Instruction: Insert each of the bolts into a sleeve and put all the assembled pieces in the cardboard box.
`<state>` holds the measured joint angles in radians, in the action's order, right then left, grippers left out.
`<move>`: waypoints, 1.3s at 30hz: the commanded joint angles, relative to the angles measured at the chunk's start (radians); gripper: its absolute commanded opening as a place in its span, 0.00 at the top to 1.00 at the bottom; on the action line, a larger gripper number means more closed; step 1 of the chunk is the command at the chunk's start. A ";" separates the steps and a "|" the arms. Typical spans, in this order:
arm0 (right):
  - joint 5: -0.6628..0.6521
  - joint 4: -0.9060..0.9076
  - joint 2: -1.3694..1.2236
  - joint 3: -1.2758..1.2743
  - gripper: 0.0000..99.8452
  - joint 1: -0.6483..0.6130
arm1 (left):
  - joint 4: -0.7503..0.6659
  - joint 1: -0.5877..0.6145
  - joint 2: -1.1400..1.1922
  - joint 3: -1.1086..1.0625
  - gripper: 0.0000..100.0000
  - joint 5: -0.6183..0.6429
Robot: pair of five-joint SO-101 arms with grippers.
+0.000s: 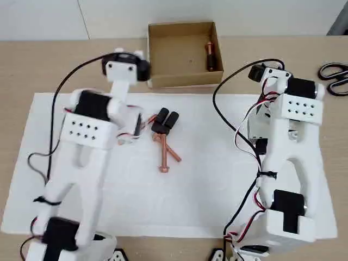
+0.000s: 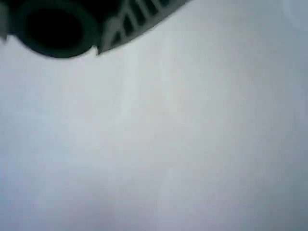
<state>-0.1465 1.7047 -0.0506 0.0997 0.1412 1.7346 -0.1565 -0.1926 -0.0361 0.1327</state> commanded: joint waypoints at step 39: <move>0.041 0.002 0.061 0.005 0.99 -0.088 | -0.683 0.221 -0.080 -0.714 0.99 -0.226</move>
<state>-0.1189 1.7047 -0.0506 0.0997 0.0552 1.0487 0.0721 -0.2263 -0.7403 -0.1020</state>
